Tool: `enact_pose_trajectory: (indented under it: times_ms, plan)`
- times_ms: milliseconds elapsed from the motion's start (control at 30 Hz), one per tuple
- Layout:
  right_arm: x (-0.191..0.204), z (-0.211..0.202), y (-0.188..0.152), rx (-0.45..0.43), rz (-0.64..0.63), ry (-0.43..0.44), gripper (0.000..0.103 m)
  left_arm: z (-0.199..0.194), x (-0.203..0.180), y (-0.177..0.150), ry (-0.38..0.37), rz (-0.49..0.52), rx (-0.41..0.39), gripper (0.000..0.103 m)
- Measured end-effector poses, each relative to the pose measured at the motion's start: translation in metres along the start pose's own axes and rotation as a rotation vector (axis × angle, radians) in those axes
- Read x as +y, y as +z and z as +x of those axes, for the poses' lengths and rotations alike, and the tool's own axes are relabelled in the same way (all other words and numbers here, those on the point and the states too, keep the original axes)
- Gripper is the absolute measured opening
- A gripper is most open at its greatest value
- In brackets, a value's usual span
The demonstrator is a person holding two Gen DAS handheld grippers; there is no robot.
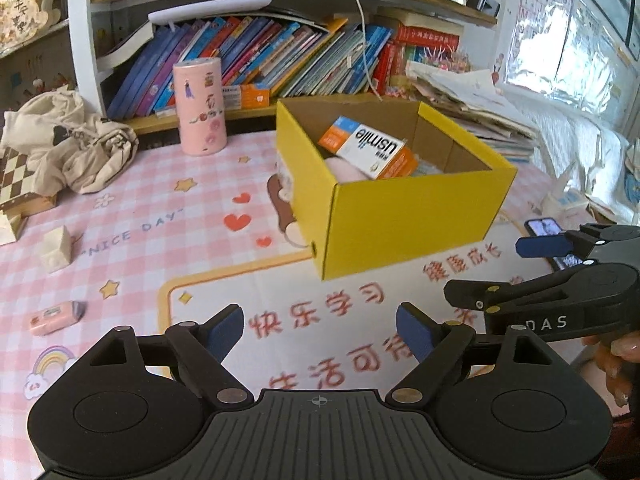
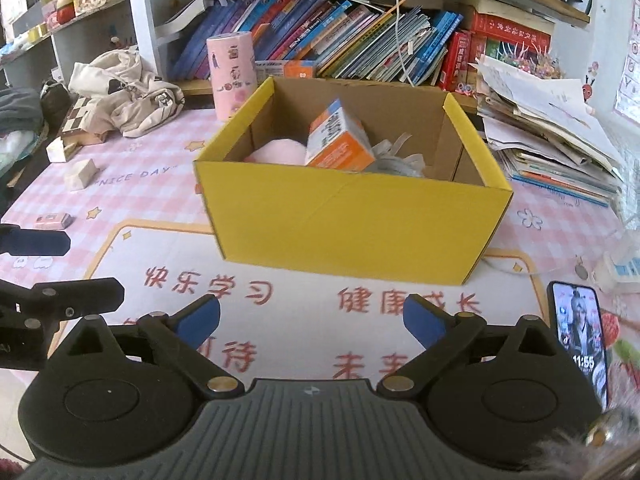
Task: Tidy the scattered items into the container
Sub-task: 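Raise both open tools out of the yellow box and pull back, then move the left tool toward the pink labelled case while the right tool approaches a white foam cube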
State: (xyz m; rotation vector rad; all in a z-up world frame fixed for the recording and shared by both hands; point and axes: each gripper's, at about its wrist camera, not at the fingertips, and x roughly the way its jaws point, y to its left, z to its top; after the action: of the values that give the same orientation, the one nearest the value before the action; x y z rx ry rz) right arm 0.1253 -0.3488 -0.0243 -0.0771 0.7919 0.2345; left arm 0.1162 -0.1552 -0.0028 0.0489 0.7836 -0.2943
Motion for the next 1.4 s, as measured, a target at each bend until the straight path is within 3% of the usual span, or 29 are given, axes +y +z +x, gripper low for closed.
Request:
enact_pose_trajectory:
  times_ms: [100, 700, 1400]
  plan:
    - [0.013, -0.004, -0.003, 0.001, 0.002, -0.012, 0.100, -0.005, 0.009, -0.004, 0.000, 0.003, 0.006, 0.092]
    - [0.084, -0.013, -0.016, 0.008, 0.008, -0.049, 0.103, -0.030, 0.066, -0.027, -0.014, 0.014, 0.016, 0.093]
    - [0.168, -0.007, -0.012, 0.034, -0.111, 0.023, 0.103, -0.061, 0.131, -0.059, 0.030, -0.085, 0.018, 0.094]
